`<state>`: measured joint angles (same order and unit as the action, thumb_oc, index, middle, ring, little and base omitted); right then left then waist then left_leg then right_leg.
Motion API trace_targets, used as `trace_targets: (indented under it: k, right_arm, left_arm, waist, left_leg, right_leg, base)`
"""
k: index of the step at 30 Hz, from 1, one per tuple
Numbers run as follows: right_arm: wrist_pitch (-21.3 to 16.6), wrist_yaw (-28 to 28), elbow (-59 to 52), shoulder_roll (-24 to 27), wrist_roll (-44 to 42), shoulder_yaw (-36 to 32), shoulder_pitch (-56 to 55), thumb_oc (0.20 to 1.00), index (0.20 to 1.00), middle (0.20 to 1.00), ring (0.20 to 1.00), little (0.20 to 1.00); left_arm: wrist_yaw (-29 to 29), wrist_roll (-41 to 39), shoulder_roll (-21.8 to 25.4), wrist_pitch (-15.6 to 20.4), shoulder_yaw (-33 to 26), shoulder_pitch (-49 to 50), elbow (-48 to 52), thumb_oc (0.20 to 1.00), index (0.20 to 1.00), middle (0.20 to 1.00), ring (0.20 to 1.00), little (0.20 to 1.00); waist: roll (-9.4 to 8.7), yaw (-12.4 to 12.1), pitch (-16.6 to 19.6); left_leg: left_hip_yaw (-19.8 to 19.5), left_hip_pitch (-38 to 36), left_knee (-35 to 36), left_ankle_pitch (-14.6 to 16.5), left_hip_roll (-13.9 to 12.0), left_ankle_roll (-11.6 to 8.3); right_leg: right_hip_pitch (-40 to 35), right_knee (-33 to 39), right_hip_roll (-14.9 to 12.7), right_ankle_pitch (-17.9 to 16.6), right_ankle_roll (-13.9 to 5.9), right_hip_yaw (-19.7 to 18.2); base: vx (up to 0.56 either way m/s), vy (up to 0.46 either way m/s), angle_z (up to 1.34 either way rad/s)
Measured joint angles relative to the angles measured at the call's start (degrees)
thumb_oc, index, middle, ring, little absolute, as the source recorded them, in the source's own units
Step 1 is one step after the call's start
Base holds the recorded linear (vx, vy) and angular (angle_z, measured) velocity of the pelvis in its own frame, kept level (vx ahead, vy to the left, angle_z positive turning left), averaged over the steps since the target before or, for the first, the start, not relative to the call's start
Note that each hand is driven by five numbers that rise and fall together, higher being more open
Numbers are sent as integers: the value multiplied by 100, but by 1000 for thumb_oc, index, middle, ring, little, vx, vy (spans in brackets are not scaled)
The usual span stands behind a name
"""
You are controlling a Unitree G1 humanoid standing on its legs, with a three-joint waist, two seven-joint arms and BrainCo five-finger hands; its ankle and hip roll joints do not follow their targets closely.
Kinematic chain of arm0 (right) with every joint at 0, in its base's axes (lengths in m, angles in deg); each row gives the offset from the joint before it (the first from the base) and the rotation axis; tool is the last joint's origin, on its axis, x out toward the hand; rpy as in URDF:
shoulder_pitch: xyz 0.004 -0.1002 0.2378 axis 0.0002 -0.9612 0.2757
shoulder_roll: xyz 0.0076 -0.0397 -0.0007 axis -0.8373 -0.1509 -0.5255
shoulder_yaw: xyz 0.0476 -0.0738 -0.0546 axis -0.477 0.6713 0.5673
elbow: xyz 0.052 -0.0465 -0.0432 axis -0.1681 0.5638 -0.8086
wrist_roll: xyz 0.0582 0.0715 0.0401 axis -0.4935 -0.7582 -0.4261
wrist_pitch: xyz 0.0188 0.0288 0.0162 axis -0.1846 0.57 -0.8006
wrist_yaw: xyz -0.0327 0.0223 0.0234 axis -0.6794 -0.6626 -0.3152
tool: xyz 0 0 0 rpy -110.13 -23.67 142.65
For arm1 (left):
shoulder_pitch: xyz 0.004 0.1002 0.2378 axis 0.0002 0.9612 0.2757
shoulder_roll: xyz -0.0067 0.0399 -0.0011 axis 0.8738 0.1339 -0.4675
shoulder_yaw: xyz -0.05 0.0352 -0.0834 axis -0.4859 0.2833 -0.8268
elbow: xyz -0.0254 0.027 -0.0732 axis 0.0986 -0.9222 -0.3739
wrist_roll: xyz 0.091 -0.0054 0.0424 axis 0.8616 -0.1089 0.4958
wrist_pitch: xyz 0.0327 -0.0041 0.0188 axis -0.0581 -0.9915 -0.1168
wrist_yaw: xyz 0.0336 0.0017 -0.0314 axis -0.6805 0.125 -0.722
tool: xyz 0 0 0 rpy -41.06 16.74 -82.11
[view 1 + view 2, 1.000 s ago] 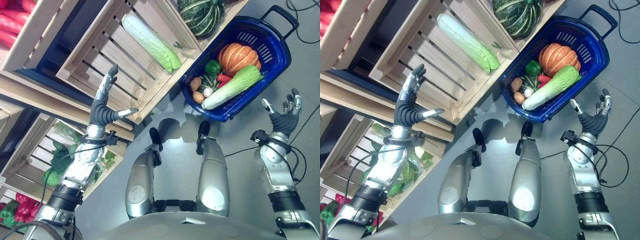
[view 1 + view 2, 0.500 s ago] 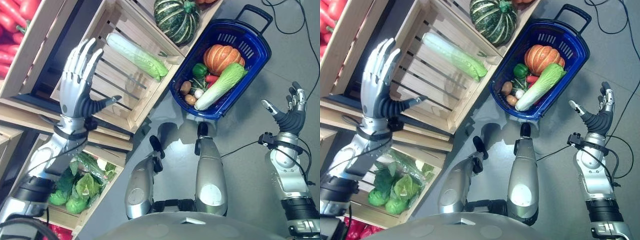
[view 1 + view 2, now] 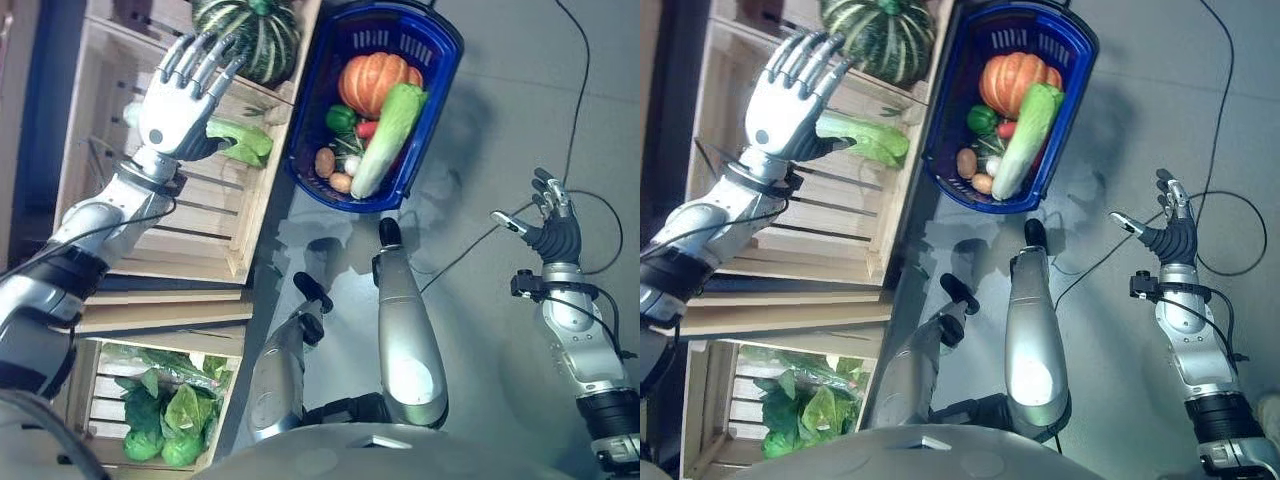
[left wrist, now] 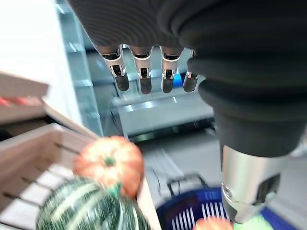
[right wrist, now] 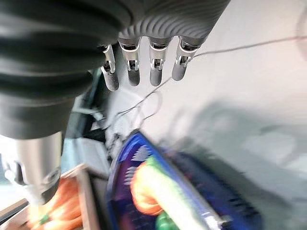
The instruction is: Pick up fruits and vegetables into the basket
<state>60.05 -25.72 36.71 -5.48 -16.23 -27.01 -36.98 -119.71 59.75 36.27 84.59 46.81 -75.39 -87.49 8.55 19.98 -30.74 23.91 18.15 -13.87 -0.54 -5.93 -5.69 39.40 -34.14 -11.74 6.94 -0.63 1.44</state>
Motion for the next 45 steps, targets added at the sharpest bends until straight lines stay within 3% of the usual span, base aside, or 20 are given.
trace_targets:
  k: [10, 23, 27, 37, 45]
  right_arm:
    - [-249, -1, -5, 14, -74, 43, 16, 1000, 1000, 1000, 1000, 1000]
    - [-326, -142, -11, -45, -60, 23, 126, 1000, 1000, 1000, 1000, 1000]
    - [-326, -194, -7, -52, -59, 0, 176, 1000, 1000, 1000, 1000, 1000]
    - [-374, -499, -7, -51, -48, -142, 212, 1000, 1000, 1000, 1000, 1000]
    - [-463, -636, 71, -50, 66, -123, 250, 1000, 1000, 1000, 1000, 1000]
  left_arm:
    - [795, -213, -468, -237, 304, -472, -1327, 1000, 1000, 1000, 1000, 1000]
    - [1390, -190, -562, -627, 304, -359, -1880, 1000, 1000, 1000, 1000, 1000]
    - [1338, 114, -562, -792, 297, -157, -1934, 1000, 1000, 1000, 1000, 1000]
    - [468, 883, -493, -1993, 293, -295, -2278, 1000, 1000, 1000, 1000, 1000]
    - [360, 834, -494, -2281, 300, -575, -2455, 1000, 1000, 1000, 1000, 1000]
  waist:
    - [1, 78, 0]
    - [1, -72, 0]
    - [1, -94, 0]
    - [1, -129, 1]
    - [1, -107, 1]
  left_leg:
    - [125, 549, -141, 2, -17, -28]
    - [108, 1191, -385, 28, -20, -20]
    - [110, 1252, -392, 27, 3, -18]
    - [98, 1550, -494, 40, 24, 10]
    - [106, 1658, -518, 42, 27, 11]
  right_leg:
    - [663, -200, 55, 19, 110, -132]
    - [1305, -428, 20, 31, 134, -204]
    - [1387, -459, -8, 33, 135, -224]
    - [1688, -549, -52, 37, 141, -248]
    - [1810, -575, -50, 37, 141, -272]
  base:
    - [-8, 24, -4]
    - [-10, 17, 2]
    - [-6, 46, 2]
    - [3, 15, 2]
    - [0, 0, 0]
